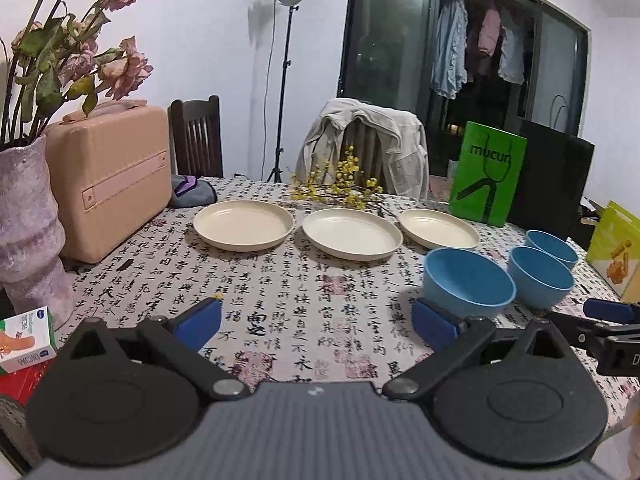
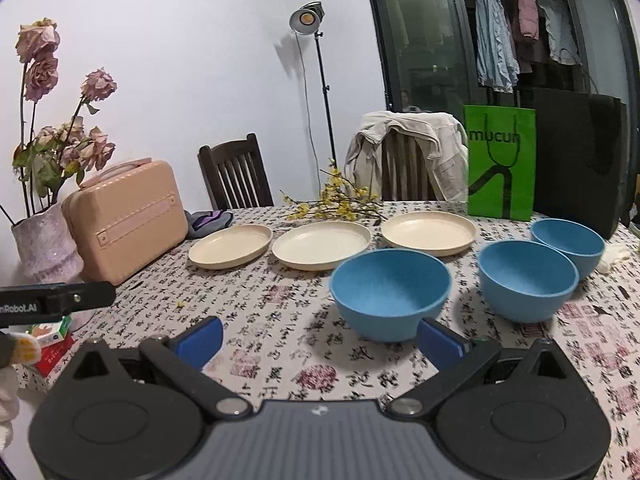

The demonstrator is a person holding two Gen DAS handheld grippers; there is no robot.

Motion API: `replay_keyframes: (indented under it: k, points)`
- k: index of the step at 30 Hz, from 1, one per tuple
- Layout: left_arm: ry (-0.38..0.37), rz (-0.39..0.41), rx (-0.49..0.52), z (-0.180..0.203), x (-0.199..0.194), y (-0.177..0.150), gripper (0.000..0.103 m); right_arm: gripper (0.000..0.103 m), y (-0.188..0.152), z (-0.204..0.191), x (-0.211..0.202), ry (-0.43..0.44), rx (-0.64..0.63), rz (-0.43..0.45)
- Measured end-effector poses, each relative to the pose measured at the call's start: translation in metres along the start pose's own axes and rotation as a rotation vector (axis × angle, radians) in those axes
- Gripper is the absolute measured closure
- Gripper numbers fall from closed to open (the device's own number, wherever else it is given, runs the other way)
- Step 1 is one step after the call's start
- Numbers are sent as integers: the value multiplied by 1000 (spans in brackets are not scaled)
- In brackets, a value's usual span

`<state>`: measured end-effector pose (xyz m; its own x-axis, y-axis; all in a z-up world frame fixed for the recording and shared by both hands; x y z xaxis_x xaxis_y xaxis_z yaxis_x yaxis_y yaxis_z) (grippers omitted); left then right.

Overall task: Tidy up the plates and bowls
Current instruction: 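Move both tools toward the cream plate beside the pink suitcase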

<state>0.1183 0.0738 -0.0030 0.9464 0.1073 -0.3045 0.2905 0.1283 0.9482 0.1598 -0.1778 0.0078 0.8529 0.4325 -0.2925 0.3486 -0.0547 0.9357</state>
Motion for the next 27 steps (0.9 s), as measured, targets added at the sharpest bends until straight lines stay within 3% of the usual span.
replay_keyframes:
  k: [27]
  points:
    - [112,7,-37,-57,60,32,0,0,36,-64,105,108,-52,1]
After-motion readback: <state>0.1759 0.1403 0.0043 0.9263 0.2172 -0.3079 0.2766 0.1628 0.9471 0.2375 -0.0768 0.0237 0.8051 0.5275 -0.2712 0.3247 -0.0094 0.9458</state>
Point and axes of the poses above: each gripper's, at about its wrist camera, not at the fingertips, and x roughly the way its jaws point, z to its right, y to its top, the point moved 4 cm from there along x, roughly the way its jaws point, and after that the axes turned 10 degrees about z, right-handed, at the moved point
